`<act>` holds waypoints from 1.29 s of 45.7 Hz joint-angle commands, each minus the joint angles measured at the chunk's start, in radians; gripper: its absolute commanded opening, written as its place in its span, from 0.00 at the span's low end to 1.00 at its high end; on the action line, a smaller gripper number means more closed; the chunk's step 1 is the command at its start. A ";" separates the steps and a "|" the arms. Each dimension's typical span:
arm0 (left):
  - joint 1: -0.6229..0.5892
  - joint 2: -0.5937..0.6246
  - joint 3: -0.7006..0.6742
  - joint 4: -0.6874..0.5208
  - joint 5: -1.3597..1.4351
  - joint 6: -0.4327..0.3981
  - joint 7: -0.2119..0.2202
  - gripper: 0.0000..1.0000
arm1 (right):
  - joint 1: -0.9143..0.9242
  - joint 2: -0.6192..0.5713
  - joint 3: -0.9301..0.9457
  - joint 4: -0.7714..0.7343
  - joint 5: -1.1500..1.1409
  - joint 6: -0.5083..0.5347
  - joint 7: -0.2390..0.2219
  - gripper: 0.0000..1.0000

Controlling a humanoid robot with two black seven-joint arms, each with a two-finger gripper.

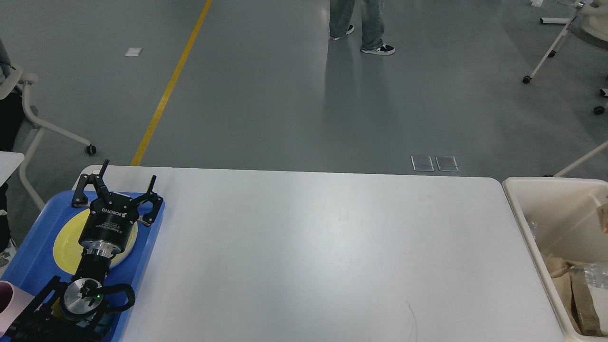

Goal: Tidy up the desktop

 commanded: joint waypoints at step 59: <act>0.000 0.000 0.000 0.000 0.000 0.000 0.000 0.96 | -1.382 0.402 0.520 -1.133 0.021 -0.442 0.003 1.00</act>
